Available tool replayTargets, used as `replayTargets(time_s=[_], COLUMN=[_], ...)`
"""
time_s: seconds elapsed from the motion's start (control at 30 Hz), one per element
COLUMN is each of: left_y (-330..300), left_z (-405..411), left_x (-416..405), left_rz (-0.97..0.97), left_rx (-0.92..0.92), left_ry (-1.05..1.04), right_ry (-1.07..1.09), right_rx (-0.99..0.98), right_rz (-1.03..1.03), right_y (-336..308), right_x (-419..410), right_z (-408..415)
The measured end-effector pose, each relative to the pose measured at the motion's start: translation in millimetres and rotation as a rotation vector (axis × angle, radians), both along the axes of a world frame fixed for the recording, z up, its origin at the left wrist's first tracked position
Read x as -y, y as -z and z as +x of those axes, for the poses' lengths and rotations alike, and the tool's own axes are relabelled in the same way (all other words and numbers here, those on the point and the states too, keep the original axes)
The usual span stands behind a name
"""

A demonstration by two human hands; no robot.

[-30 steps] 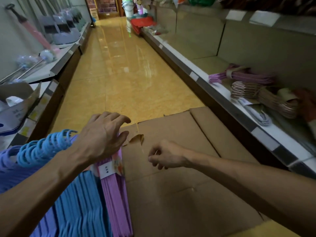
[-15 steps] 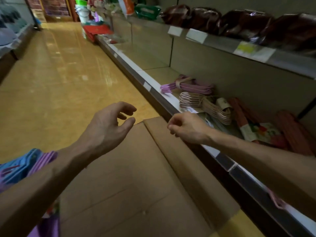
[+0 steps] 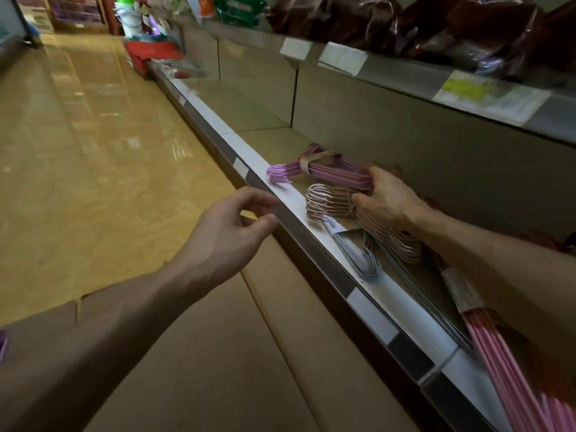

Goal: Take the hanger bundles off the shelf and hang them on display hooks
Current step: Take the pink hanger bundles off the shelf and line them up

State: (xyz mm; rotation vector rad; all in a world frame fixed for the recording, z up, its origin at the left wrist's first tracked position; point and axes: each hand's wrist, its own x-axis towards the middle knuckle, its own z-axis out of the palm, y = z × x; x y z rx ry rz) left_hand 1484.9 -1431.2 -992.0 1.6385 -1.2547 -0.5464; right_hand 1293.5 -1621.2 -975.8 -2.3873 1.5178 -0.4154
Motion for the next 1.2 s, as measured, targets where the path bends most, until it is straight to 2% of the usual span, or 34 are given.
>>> replayTargets(time_s=[0.17, 0.33, 0.6, 0.9, 1.2], left_y=[4, -6, -18, -25, -30], left_z=[-4, -4, -6, -16, -26], left_x=[28, 48, 58, 58, 41], left_rz=[0.028, 0.003, 0.020, 0.037, 0.056], left_rx=[-0.043, -0.108, -0.164, -0.152, -0.138], left_ry=[-0.002, -0.005, 0.018, 0.038, 0.039], right_ry=[0.095, 0.015, 0.068, 0.180, 0.156], right_rx=[-0.086, -0.152, -0.195, -0.065, 0.245], right_rz=[-0.039, 0.043, 0.069, -0.030, 0.037], right_y=[0, 9, 9, 7, 1], right_x=[51, 77, 91, 82, 36], right_z=[9, 23, 35, 12, -13])
